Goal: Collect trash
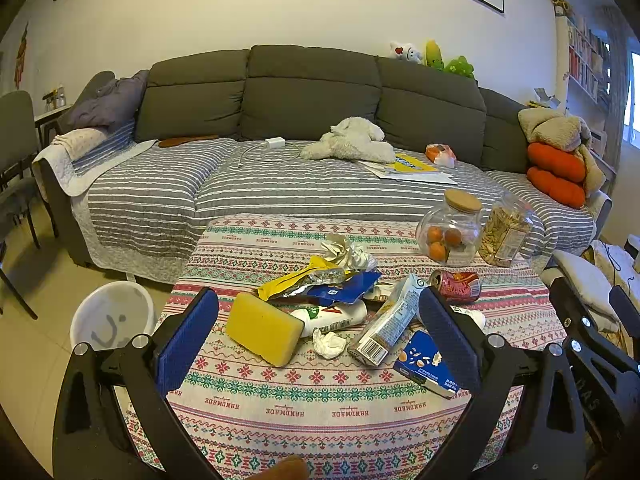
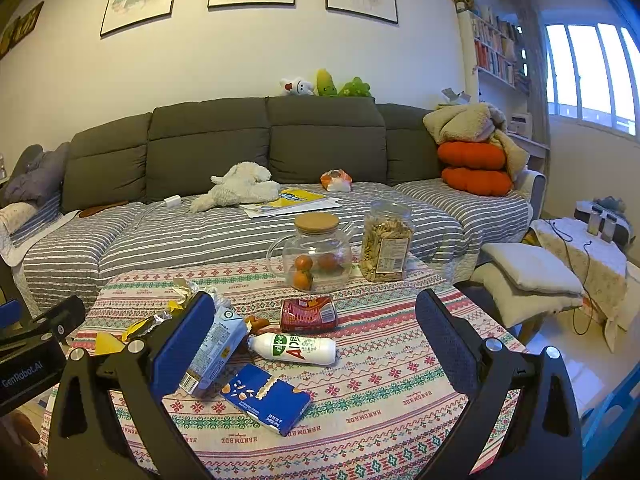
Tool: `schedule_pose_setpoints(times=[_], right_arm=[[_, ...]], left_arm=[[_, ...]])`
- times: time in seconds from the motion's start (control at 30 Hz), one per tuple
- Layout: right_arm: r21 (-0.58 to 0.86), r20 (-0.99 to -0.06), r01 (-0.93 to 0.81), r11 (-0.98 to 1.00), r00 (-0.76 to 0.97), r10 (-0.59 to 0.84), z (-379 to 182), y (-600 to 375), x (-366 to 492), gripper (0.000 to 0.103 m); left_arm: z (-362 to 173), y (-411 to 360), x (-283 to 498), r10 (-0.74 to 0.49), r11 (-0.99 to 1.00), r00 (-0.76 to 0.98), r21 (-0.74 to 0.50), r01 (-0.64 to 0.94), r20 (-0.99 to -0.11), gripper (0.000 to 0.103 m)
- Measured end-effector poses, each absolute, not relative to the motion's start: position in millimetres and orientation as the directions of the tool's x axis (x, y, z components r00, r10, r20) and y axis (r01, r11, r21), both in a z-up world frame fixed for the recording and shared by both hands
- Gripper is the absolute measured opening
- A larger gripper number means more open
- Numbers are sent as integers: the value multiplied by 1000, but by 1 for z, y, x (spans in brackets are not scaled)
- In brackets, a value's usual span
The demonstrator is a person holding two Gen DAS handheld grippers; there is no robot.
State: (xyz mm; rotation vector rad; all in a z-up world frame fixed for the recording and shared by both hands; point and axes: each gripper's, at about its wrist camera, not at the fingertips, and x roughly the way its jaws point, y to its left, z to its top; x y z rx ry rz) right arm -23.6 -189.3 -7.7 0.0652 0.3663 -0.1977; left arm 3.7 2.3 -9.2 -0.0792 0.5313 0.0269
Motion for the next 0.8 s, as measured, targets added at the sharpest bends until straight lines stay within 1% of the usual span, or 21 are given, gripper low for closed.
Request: schedule_pose_setpoints(times=[0.8], right_arm=[[29, -365, 203, 979, 914, -178, -10, -190, -24, 98]], left_arm=[[-9, 2, 4, 5, 997, 860, -68, -45, -510, 96]])
